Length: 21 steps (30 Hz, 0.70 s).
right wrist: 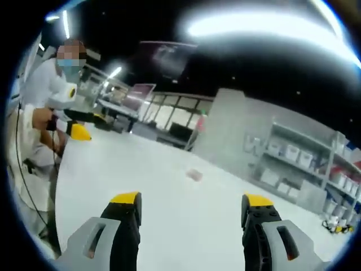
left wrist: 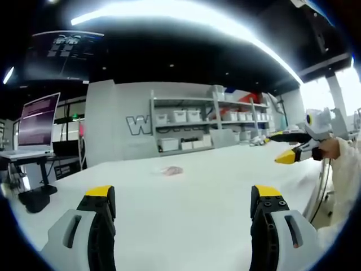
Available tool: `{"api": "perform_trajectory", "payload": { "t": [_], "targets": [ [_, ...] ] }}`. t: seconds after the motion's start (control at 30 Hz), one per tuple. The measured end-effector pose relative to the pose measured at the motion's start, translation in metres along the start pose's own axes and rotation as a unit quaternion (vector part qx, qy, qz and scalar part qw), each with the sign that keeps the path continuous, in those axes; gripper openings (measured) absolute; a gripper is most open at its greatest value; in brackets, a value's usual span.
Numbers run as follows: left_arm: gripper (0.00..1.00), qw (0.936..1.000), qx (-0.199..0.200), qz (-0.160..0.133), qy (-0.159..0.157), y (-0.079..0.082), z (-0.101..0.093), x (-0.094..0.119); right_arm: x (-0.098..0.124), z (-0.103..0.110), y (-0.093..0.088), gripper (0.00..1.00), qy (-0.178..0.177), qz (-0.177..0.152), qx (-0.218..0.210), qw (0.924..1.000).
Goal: Open the resealable bag by pulling the two sides of the seal apart until the entire bag opening is separated and visibly accessible.
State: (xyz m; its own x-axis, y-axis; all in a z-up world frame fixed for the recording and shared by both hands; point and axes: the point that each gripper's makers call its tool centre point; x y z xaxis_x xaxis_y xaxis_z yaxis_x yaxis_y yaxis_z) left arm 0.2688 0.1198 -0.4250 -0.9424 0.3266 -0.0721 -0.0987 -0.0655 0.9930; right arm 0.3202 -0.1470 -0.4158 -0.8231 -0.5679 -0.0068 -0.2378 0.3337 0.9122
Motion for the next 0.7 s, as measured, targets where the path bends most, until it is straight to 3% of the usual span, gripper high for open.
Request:
{"api": "perform_trajectory", "payload": {
  "t": [0.7],
  "targets": [
    [0.98,1.0,-0.001,0.002,0.0,0.0,0.001,-0.001,-0.028,0.005,0.001,0.71,0.02,0.023,0.075,0.9967]
  ]
}}
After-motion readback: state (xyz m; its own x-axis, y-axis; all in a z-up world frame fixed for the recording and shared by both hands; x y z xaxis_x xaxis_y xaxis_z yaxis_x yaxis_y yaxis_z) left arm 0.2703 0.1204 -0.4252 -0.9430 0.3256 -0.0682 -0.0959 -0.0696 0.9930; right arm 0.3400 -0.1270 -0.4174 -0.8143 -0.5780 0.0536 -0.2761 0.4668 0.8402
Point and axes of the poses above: the point that each gripper's makers call its tool centre point, and the gripper's own axes: x roughly backward along the fingers, z roughly to its left, y roughly out of its top, and after that the axes turned 2 degrees about -y, right-handed
